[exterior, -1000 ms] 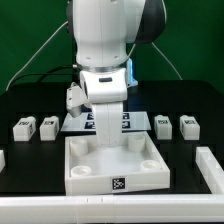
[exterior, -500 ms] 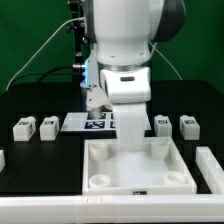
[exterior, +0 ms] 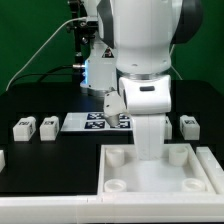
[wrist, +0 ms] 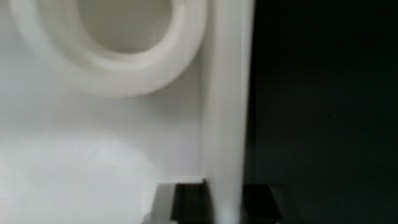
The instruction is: Assemble one leg
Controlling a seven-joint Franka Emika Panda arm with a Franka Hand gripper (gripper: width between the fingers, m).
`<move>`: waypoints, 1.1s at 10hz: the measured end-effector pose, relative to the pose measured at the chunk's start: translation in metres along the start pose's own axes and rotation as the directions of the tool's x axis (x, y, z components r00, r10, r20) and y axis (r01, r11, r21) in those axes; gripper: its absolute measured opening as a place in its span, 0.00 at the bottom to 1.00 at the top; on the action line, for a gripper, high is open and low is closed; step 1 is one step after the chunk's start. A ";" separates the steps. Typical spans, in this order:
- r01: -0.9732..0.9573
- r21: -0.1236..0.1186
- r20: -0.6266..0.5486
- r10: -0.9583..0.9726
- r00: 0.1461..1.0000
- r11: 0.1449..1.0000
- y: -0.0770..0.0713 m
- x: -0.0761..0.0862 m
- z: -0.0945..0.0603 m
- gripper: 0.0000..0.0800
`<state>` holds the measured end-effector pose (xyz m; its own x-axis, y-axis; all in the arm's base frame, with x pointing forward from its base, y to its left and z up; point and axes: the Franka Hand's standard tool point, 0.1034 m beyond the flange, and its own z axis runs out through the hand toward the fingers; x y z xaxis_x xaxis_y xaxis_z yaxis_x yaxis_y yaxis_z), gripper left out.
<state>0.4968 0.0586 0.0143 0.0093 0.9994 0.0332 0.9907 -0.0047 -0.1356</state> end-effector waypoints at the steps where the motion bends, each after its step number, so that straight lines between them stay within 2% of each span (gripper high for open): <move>1: 0.004 -0.001 -0.002 -0.004 1.000 1.000 0.000 0.004 0.000 0.08; 6: 0.017 -0.007 -0.003 -0.017 1.000 1.000 -0.001 0.004 0.001 0.09; 8: 0.016 -0.007 -0.003 -0.016 1.000 1.000 -0.001 0.004 0.001 0.45; 9: 0.016 -0.007 -0.003 -0.016 1.000 1.000 -0.001 0.003 0.001 0.45; 10: 0.016 -0.007 -0.003 -0.016 1.000 1.000 -0.001 0.003 0.001 0.67; 11: 0.015 -0.006 -0.003 -0.015 1.000 1.000 -0.001 0.003 0.001 0.77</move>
Offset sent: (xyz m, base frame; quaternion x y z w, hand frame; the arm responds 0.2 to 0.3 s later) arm 0.0058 0.0138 -0.0038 -0.0394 0.0212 -0.1088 0.9931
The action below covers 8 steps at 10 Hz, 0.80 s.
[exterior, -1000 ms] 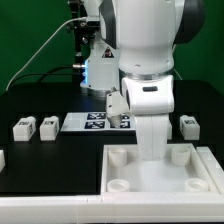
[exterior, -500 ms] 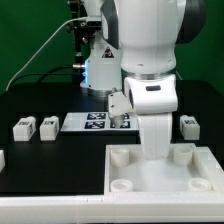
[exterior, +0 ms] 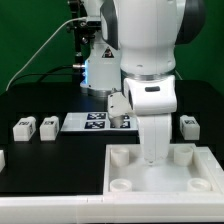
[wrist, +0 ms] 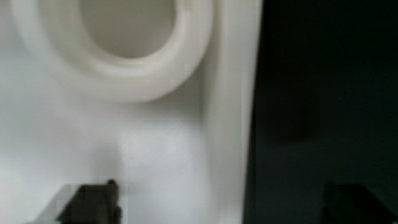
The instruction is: Assemble one leg
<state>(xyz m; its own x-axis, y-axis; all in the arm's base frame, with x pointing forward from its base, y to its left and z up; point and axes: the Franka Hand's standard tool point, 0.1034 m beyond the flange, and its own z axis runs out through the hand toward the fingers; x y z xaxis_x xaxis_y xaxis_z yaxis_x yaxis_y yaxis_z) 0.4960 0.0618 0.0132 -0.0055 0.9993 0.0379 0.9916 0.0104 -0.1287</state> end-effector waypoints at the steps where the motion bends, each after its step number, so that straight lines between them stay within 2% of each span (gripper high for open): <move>1: 0.000 0.000 0.000 0.000 1.000 1.000 0.000 0.000 0.000 0.77; 2: 0.000 0.000 0.000 0.000 1.000 1.000 0.000 0.000 0.000 0.80; 7: -0.003 0.000 0.000 0.003 1.000 1.000 0.000 -0.002 0.000 0.81; 8: -0.049 -0.014 0.002 0.049 0.999 0.999 0.001 -0.002 -0.009 0.81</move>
Offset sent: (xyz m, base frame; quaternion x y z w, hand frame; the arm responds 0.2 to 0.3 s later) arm 0.0000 0.0000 0.0000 0.0000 0.0000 0.0000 1.0000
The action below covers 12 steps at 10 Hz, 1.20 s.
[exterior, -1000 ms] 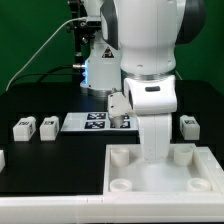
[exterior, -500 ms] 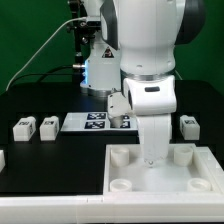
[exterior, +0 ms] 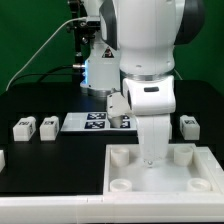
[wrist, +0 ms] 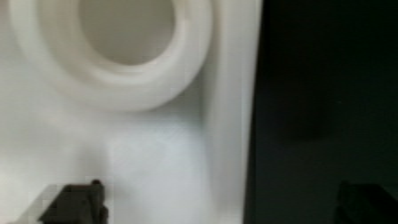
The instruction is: Assemble one leg
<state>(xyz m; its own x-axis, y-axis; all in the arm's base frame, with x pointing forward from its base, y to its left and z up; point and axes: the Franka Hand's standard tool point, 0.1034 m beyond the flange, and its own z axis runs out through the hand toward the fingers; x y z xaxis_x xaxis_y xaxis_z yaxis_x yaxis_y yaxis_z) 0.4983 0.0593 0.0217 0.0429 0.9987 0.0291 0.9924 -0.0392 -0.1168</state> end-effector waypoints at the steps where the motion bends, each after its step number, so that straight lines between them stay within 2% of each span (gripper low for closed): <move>1: -0.038 -0.017 0.005 0.038 0.999 0.999 -0.002 0.002 -0.012 0.81; 3: -0.093 -0.030 0.012 0.093 0.996 0.995 -0.008 0.011 -0.028 0.81; 4: -0.247 -0.038 0.004 0.247 0.969 0.968 -0.011 0.023 -0.032 0.81; 7: -0.608 -0.045 -0.018 0.608 0.794 0.793 -0.021 0.071 -0.035 0.81; 8: -0.701 -0.040 -0.025 0.700 0.713 0.712 -0.022 0.077 -0.036 0.81; 10: -0.803 -0.033 -0.031 0.803 0.596 0.595 -0.023 0.078 -0.035 0.81; 12: -0.898 -0.018 -0.037 0.897 0.440 0.440 -0.024 0.081 -0.035 0.81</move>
Offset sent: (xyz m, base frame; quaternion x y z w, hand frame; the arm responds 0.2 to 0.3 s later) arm -0.0140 0.0315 0.0228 -0.0025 -0.0160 0.2587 0.9658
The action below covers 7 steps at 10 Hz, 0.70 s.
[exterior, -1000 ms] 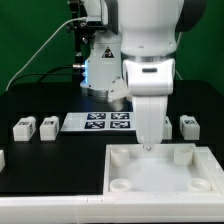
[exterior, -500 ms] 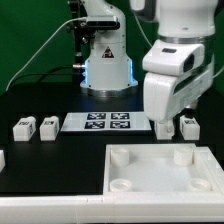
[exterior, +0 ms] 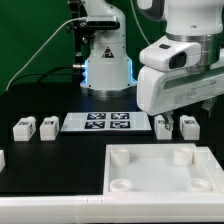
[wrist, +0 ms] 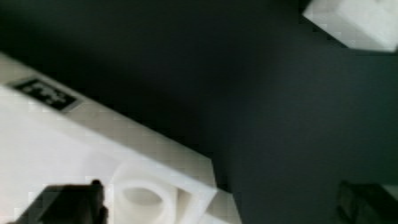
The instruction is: Assemble one leg
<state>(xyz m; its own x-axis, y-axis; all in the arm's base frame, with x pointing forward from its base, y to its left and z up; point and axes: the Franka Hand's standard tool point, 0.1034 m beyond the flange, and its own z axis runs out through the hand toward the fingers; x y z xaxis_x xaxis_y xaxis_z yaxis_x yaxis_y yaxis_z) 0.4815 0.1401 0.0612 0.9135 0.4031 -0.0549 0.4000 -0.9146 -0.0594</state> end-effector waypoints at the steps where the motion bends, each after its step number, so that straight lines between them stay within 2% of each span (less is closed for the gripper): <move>1: -0.169 0.008 0.004 0.169 0.986 0.986 -0.015 -0.003 0.004 0.81; 2: -0.212 0.011 0.003 0.212 0.977 0.977 -0.028 -0.004 0.007 0.81; 3: -0.232 0.025 0.012 0.232 0.973 0.972 -0.031 -0.005 0.008 0.81; 5: -0.226 0.023 0.030 0.225 0.974 0.974 -0.030 -0.005 0.008 0.81; 7: -0.225 0.002 0.236 0.219 0.947 0.974 -0.036 -0.017 0.008 0.81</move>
Offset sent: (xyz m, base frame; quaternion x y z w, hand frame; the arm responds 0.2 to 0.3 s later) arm 0.0000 0.0000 0.0000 0.0000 -0.0899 0.0000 0.9960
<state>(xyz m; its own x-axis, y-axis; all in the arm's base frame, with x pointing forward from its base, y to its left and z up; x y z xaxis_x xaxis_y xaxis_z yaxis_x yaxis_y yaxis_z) 0.4514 0.1661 0.0561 0.9349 0.1892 -0.3003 0.1835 -0.9819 -0.0473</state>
